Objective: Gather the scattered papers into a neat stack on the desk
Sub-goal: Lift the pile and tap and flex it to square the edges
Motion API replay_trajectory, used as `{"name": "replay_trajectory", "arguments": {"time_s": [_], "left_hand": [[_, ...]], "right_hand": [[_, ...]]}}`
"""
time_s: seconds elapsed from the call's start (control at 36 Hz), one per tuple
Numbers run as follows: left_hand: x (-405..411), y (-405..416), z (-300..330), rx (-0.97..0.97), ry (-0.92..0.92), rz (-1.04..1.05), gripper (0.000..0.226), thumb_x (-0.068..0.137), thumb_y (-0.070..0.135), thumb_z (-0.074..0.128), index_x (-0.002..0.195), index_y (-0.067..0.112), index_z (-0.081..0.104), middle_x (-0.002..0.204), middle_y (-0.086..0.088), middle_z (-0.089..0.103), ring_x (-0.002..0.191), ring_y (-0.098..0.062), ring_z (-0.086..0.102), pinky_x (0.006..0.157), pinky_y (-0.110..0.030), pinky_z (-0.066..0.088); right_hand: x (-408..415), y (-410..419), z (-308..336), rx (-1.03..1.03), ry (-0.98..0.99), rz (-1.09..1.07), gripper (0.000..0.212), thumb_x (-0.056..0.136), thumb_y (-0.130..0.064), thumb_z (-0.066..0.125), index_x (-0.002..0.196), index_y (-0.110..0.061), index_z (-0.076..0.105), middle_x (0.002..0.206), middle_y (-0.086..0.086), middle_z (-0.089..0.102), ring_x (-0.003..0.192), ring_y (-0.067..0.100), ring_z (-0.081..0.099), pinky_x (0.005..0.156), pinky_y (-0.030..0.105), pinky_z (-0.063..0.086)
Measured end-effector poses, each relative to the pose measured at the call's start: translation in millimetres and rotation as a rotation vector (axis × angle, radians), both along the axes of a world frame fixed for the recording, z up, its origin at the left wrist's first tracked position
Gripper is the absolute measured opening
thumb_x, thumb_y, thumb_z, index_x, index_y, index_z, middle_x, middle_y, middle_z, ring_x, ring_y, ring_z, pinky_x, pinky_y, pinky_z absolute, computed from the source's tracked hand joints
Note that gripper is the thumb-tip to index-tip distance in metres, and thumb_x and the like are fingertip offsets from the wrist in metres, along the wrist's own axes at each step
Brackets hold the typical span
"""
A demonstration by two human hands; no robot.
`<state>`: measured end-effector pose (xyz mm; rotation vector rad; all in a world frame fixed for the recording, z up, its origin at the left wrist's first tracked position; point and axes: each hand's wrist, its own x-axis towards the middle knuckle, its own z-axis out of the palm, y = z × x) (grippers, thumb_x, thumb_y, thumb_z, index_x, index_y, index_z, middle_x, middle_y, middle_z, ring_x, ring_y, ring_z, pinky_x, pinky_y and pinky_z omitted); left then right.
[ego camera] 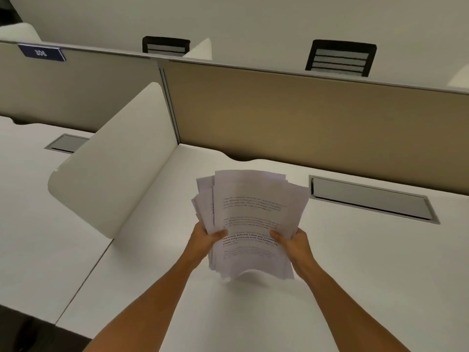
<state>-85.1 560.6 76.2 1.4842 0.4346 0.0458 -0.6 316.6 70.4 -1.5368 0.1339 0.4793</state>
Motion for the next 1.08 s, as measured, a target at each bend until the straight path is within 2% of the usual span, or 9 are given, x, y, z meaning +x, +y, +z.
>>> {"name": "replay_trajectory", "arguments": {"time_s": [0.17, 0.33, 0.56, 0.61, 0.69, 0.75, 0.83, 1.0, 1.08], "left_hand": [[19, -41, 0, 0.043, -0.016, -0.046, 0.046, 0.07, 0.021, 0.08, 0.113, 0.031, 0.066, 0.109, 0.001, 0.074, 0.1, -0.025, 0.072, 0.081, -0.046, 0.062], [29, -71, -7, 0.049, 0.007, -0.074, 0.041, 0.067, 0.025, 0.084, 0.102, 0.041, 0.07, 0.103, 0.008, 0.076, 0.097, -0.021, 0.072, 0.079, -0.039, 0.063], [27, -93, -7, 0.062, 0.005, -0.084, 0.05, 0.065, 0.026, 0.085, 0.111, 0.031, 0.068, 0.107, 0.004, 0.075, 0.098, -0.022, 0.072, 0.082, -0.044, 0.062], [24, -98, -11, 0.067, 0.012, -0.086, 0.05, 0.063, 0.029, 0.086, 0.11, 0.033, 0.068, 0.107, 0.005, 0.075, 0.099, -0.021, 0.071, 0.082, -0.044, 0.062], [20, -106, -16, 0.084, 0.015, -0.095, 0.049, 0.065, 0.031, 0.084, 0.11, 0.034, 0.067, 0.11, 0.001, 0.073, 0.102, -0.022, 0.071, 0.085, -0.048, 0.061], [18, -110, -18, 0.081, 0.014, -0.088, 0.042, 0.065, 0.031, 0.084, 0.104, 0.037, 0.07, 0.105, 0.003, 0.076, 0.098, -0.02, 0.073, 0.083, -0.05, 0.061], [19, -118, -17, 0.093, 0.012, -0.082, 0.035, 0.066, 0.033, 0.084, 0.099, 0.039, 0.073, 0.1, 0.004, 0.077, 0.093, -0.02, 0.074, 0.079, -0.049, 0.062], [30, -125, 0, 0.116, -0.048, -0.044, 0.037, 0.067, 0.036, 0.082, 0.101, 0.041, 0.069, 0.093, 0.018, 0.076, 0.087, -0.009, 0.074, 0.067, -0.028, 0.063], [30, -127, 2, 0.134, -0.055, -0.049, 0.038, 0.069, 0.035, 0.081, 0.103, 0.039, 0.068, 0.094, 0.02, 0.075, 0.088, -0.006, 0.073, 0.066, -0.025, 0.062]], "right_hand": [[-4, -50, -4, -0.012, -0.064, -0.036, 0.029, 0.084, -0.012, 0.079, 0.108, -0.024, 0.07, 0.105, -0.001, 0.079, 0.09, 0.02, 0.076, 0.073, 0.033, 0.064], [-6, -90, -12, -0.024, -0.077, -0.058, 0.039, 0.076, -0.013, 0.082, 0.112, -0.023, 0.07, 0.102, -0.005, 0.079, 0.098, 0.026, 0.073, 0.079, 0.039, 0.064], [-10, -120, -14, -0.055, -0.062, -0.032, 0.039, 0.079, 0.0, 0.08, 0.105, -0.028, 0.072, 0.099, -0.012, 0.078, 0.102, 0.023, 0.069, 0.069, 0.021, 0.062], [-11, -125, -15, -0.056, -0.05, -0.027, 0.038, 0.08, -0.002, 0.08, 0.105, -0.029, 0.071, 0.101, -0.011, 0.078, 0.103, 0.022, 0.07, 0.073, 0.023, 0.063], [-13, -130, -18, -0.06, -0.045, -0.036, 0.037, 0.08, -0.009, 0.082, 0.109, -0.029, 0.07, 0.104, -0.011, 0.077, 0.102, 0.021, 0.07, 0.086, 0.036, 0.062], [-15, -131, -15, -0.049, -0.058, -0.052, 0.038, 0.075, -0.02, 0.085, 0.109, -0.029, 0.071, 0.1, -0.011, 0.078, 0.097, 0.02, 0.072, 0.081, 0.038, 0.062], [-17, -129, -7, -0.02, -0.083, -0.071, 0.04, 0.068, -0.029, 0.084, 0.106, -0.029, 0.072, 0.097, -0.009, 0.079, 0.087, 0.017, 0.075, 0.066, 0.027, 0.063], [-11, -133, 6, -0.007, -0.145, -0.112, 0.038, 0.068, -0.029, 0.083, 0.104, -0.031, 0.073, 0.097, -0.009, 0.079, 0.086, 0.013, 0.075, 0.066, 0.026, 0.063], [-12, -138, 7, 0.003, -0.158, -0.108, 0.033, 0.07, -0.025, 0.083, 0.1, -0.039, 0.075, 0.098, -0.009, 0.079, 0.087, 0.01, 0.075, 0.066, 0.025, 0.063]]}}
